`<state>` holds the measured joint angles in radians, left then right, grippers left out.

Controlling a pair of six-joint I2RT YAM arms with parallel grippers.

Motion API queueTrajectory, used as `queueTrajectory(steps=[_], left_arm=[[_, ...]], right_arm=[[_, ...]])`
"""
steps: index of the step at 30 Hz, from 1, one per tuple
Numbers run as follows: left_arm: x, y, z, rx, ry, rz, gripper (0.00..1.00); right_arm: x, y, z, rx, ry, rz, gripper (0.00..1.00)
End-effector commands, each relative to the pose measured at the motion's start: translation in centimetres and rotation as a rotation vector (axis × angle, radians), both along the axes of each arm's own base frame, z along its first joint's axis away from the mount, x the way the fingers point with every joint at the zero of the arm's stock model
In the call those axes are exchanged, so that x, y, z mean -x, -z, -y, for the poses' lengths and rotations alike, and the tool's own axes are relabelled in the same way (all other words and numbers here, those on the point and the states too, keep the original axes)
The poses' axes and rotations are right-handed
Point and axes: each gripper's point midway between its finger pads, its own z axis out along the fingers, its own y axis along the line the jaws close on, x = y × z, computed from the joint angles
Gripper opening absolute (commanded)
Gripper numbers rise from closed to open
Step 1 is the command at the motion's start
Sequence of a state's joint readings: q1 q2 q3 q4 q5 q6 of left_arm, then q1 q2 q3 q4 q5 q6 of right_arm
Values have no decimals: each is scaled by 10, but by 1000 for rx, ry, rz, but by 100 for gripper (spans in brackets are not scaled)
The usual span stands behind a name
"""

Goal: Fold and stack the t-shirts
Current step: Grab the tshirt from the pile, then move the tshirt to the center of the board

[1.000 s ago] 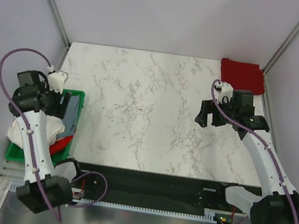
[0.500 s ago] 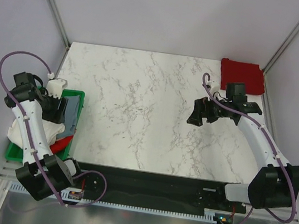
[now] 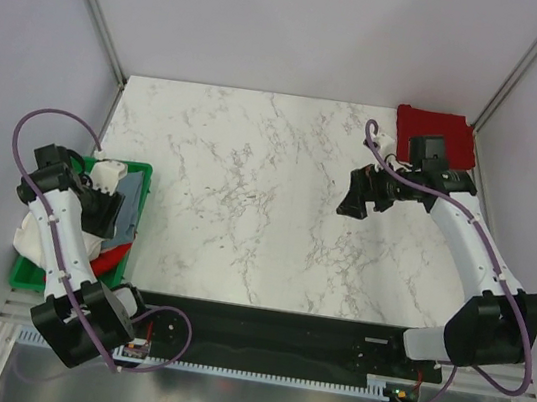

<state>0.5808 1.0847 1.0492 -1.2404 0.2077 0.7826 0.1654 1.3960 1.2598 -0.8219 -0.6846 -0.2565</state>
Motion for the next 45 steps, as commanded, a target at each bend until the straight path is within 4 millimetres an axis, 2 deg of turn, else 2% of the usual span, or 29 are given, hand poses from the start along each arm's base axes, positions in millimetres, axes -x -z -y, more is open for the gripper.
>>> queueTrajectory(steps=[1,6,9,10,11,16,17,19,21,22,23,24,25,26,28,29,30,31,33,34,35,36,37,39,40,41,42,43,45], left_arm=[[3,2,-5,-41,46,-4,61],[-2,6,-7,-27,50,-13,63],[-6,7,-10,-30,48,-13,55],[-7,6,-10,-29,48,-9,52],[-10,5,-11,-27,47,-3,41],[-15,-1,-12,-27,48,16,9],[-18,-7,-14,-39,53,33,3],[-20,-17,-14,-60,60,68,2],[-28,-42,-17,-92,65,140,2],[-30,-55,-15,-106,69,176,2],[-39,-80,-17,-135,74,252,2],[-44,-96,-17,-149,79,298,2],[-49,-111,-15,-157,85,345,2],[-57,-145,-9,-162,106,443,2],[-66,-177,0,-149,134,537,2],[-76,-207,8,-136,170,625,2],[-80,-222,13,-126,190,669,2],[-90,-251,24,-93,227,751,2],[-99,-278,37,-56,270,820,2],[-105,-290,51,-16,308,848,2],[-107,-313,64,-16,360,905,2],[-118,-315,69,5,389,901,2],[-124,-319,97,34,485,910,2],[-141,-325,115,2,549,919,2],[-144,-326,141,35,622,922,2],[-147,-331,151,41,649,937,2],[-160,-328,159,60,658,928,2],[-162,-328,188,101,729,921,2],[-164,-338,210,104,790,951,2]], right_arm=[[-4,-10,-4,-16,-40,26,98],[-6,-14,-4,-10,-38,46,98],[-4,-15,-1,2,-31,59,98],[-3,-14,0,4,-31,60,98],[-1,-14,0,5,-32,60,98],[7,-13,3,7,-18,75,98],[9,-15,3,7,-17,85,98],[11,-15,5,10,-12,90,98],[12,-17,5,13,-13,103,98],[8,-20,7,24,-6,123,98],[5,-23,8,31,-3,138,98],[1,-26,10,43,-5,160,98],[-6,-37,11,50,7,194,98],[-17,-36,16,81,52,195,98],[-46,-51,29,50,262,177,98],[-59,-47,38,57,343,152,98],[-66,-49,48,32,383,136,98],[-71,-54,53,-21,382,115,98],[-67,-61,46,-98,319,103,98],[-72,-65,55,-123,328,115,98],[-77,-63,55,-126,340,102,98],[-81,-63,57,-119,356,113,98],[-87,-68,58,-118,356,135,98],[-95,-66,58,-115,344,137,98],[-101,-76,57,-123,338,155,98],[-108,-70,55,-132,336,129,98],[-116,-80,54,-147,338,143,98],[-118,-82,50,-176,336,119,98],[-126,-80,47,-181,320,115,98]])
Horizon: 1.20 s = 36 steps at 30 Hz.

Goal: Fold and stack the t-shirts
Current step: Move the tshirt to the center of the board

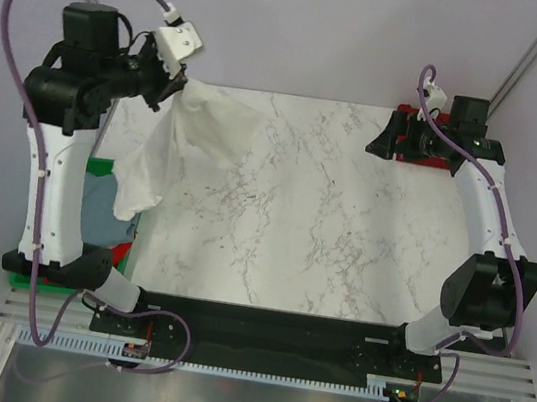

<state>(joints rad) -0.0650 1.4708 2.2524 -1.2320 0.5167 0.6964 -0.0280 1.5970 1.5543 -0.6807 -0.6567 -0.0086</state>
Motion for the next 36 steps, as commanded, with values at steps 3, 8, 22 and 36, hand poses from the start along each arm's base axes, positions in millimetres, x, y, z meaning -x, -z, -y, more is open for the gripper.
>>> queueTrajectory(steps=[3,8,22,36], left_arm=[[-9,-20,71,17,162,72,2],[-17,44,128,-1,294,-114,2],[-85,136,245,222,446,-442,2],[-232,94,160,281,-226,-23,78]], right_arm=[[-22,-30,-7,11,-32,110,98],[-31,-28,2,99,-44,176,98],[-36,-29,26,287,-36,285,98],[30,-5,-62,483,-444,406,98]])
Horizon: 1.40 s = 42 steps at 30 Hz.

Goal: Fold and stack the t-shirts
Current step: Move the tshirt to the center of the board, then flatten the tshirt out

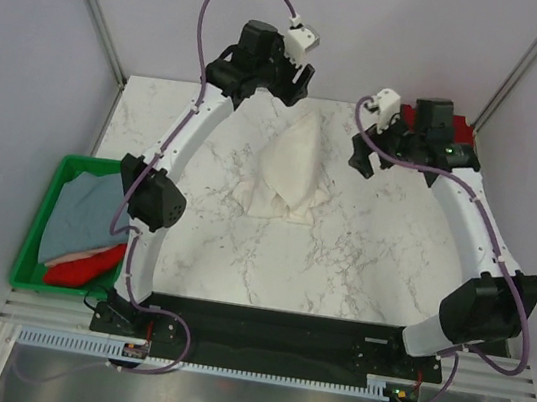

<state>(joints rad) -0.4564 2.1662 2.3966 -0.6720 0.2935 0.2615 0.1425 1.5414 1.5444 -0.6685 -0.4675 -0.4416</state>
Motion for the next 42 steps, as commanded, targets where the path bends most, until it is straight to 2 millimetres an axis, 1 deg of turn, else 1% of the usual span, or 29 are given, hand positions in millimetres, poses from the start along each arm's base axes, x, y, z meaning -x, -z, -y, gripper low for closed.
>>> queueTrajectory(steps=[1,2,3,4,5,6,7,8,9,10,11,12,13,14,15,16,17,18,19,20,21,23,25,26,28,32,36,39,42], left_arm=[[-26,-82,-72,51,-292,200,80],[-27,-84,-99,59,-349,183,81],[-23,-71,-115,53,-380,132,82],[-13,-76,-127,78,-373,109,81],[6,-92,-159,109,-412,87,81],[19,-74,-171,101,-410,24,77],[35,-70,-175,115,-368,-14,73],[47,-60,-196,104,-381,-52,64],[74,-51,-205,88,-372,-87,62],[88,-42,-211,70,-374,-115,61],[100,-37,-224,42,-389,-121,60],[125,-22,-231,17,-405,-167,59],[138,-17,-237,8,-418,-179,59],[151,4,-246,-10,-440,-231,59],[162,10,-253,-27,-470,-247,59],[179,2,-258,-28,-489,-220,59],[187,6,-264,-38,-513,-228,59],[197,17,-270,-57,-544,-252,59],[211,16,-283,-53,-591,-254,59],[218,17,-296,-40,-638,-263,59],[225,22,-300,-33,-654,-285,59],[240,24,-310,-28,-696,-294,59],[249,22,-317,-34,-723,-281,59],[252,21,-319,-35,-733,-280,59],[256,20,-323,-40,-753,-281,60],[260,13,-326,-37,-767,-270,60],[261,11,-327,-38,-779,-265,60],[261,12,-326,-21,-778,-273,61],[260,12,-325,-4,-776,-280,61]], right_arm=[[34,6,-46,155,-238,94,98],[47,16,-72,190,-303,92,98],[51,25,-86,210,-338,85,98],[56,31,-99,228,-366,80,98],[67,35,-123,232,-421,88,98],[67,45,-133,249,-431,77,98],[69,51,-142,254,-444,74,97],[74,52,-160,250,-470,84,94],[72,68,-167,278,-472,60,92],[73,74,-176,282,-480,49,90],[77,74,-193,273,-493,49,88],[75,92,-203,286,-498,9,88],[75,96,-210,281,-500,-4,88],[72,104,-226,272,-502,-16,86],[70,109,-234,271,-503,-18,86],[66,112,-241,272,-504,-14,85],[63,107,-255,259,-513,5,84],[61,125,-263,270,-520,-24,83],[59,127,-269,265,-523,-24,82],[57,121,-282,246,-533,-5,81],[54,136,-288,252,-534,-27,81],[50,151,-301,243,-537,-45,79],[45,152,-312,222,-532,-49,77],[45,164,-316,227,-535,-68,76],[40,167,-321,221,-528,-69,75],[35,192,-322,251,-516,-94,73],[31,207,-318,285,-503,-101,68],[29,217,-316,303,-489,-112,61],[24,219,-314,300,-459,-117,49]])
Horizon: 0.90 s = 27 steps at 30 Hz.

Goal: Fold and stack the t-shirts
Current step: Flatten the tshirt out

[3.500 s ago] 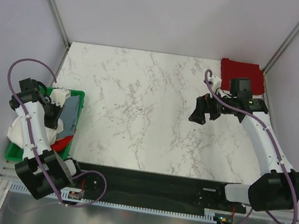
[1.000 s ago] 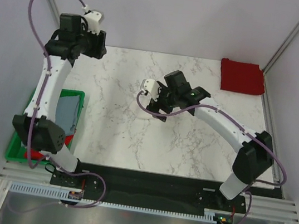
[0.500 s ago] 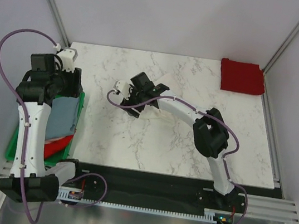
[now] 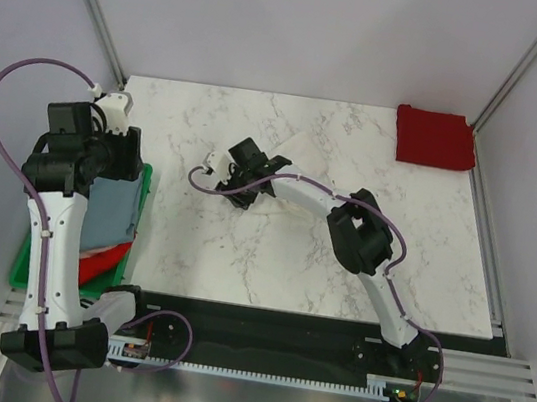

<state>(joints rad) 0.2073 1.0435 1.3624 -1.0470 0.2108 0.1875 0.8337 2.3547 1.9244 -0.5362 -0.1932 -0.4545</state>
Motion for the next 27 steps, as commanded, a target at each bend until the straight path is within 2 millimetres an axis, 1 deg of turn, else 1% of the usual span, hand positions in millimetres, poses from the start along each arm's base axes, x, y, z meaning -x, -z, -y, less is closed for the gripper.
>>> queueTrajectory(steps=[1,3,4,5,7,8,9,10,11,13,14,16,17,18,19,21,22,23,24,25,27], left_arm=[[0,-13,-1,6,-9,39,61],[0,-14,0,11,-9,41,61],[0,-13,0,13,-8,40,61],[0,-12,0,14,-7,40,61],[0,-11,2,21,-1,41,61],[-1,-10,2,22,0,45,61],[-2,-10,2,23,1,47,61],[-2,-10,2,22,3,50,61],[-4,-9,2,18,7,56,62],[-7,-8,2,17,15,59,62],[-9,-6,2,17,17,62,62],[-16,-8,3,24,27,83,62],[-18,-7,4,26,31,88,62],[-23,-9,4,29,35,108,62],[-25,-8,4,32,38,112,62],[-31,-13,6,36,50,139,62],[-33,-13,6,37,57,143,63],[-35,-14,8,41,66,149,63],[-36,-14,8,45,71,151,63],[-40,-16,9,48,79,158,63],[-43,-19,13,62,101,169,63]], right_arm=[[-18,-16,-7,-37,46,46,42],[-18,-20,-6,-41,57,51,32],[-20,-21,-4,-40,62,54,25],[-19,-30,-5,-49,58,65,22],[-20,-40,-4,-60,64,81,15],[-22,-59,-5,-84,64,105,12],[-22,-71,-5,-97,61,123,9],[-23,-89,-7,-115,57,153,4],[-24,-124,-6,-151,47,212,2],[-27,-169,-1,-191,42,296,0],[-25,-214,6,-234,29,375,0],[-24,-263,17,-271,34,472,0],[-16,-304,28,-304,21,554,0],[-14,-324,37,-314,29,596,0],[-7,-359,53,-341,47,667,0],[-2,-390,75,-335,68,755,0],[7,-413,94,-339,99,805,0],[10,-422,104,-335,113,833,0],[13,-429,114,-319,118,863,0],[21,-436,133,-305,149,889,0],[26,-434,151,-276,174,903,0]])
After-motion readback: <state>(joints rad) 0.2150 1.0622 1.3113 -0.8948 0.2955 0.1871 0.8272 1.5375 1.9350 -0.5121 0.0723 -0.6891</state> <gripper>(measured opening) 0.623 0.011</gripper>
